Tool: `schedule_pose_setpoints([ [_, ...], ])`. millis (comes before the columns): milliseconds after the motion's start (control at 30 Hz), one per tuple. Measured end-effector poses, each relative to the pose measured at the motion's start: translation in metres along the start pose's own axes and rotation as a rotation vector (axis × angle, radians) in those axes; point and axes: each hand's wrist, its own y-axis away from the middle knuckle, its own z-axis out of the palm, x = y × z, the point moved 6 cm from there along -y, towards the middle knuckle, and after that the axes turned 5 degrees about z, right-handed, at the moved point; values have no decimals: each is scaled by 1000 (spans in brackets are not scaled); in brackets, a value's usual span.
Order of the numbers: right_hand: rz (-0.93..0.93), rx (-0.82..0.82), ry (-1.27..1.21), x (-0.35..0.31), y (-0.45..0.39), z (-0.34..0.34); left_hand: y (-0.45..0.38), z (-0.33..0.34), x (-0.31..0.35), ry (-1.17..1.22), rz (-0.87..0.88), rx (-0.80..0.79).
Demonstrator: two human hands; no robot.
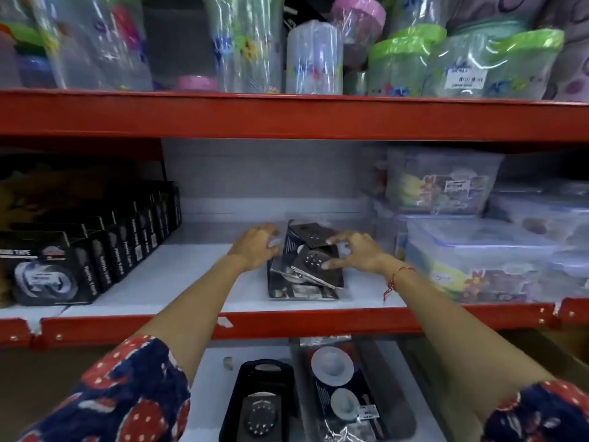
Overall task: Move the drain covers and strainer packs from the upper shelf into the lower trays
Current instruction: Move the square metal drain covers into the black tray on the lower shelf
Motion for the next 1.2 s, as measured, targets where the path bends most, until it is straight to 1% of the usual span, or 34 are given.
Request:
schedule_pose_setpoints([
  [133,48,-138,40,15,-11,12,-23,17,-3,124,-33,-43],
  [233,43,-224,-23,18,-18,16,-40,25,2,210,-44,-5],
  [333,26,-272,6,18,-22,16,-58,27,10,285,-44,5],
  [400,8,-306,19,14,-24,16,-76,34,11,287,-52,4],
  [467,-12,-337,41,9,-25,18,-90,42,14,217,-79,-70],
  [533,-16,-344,112,8,-29,24,-99,46,20,134,-78,-156],
  [600,-20,-343,175,12,-33,28,-103,46,23,119,-74,-202],
  [767,-49,-358,185,5,-23,19,-101,35,14,100,-51,-218],
  [867,-54,-356,199,5,-24,15,-91,21,7,121,-53,-267],
  [1000,-41,-396,213,-2,-25,0,-67,-4,-30,134,-97,-314],
  [1100,-11,-351,204,-9,-35,-17,-38,-20,-69,198,-180,-314],
  [1200,-51,-291,182,-38,-49,-16,-2,-30,-97,288,-216,-335],
])
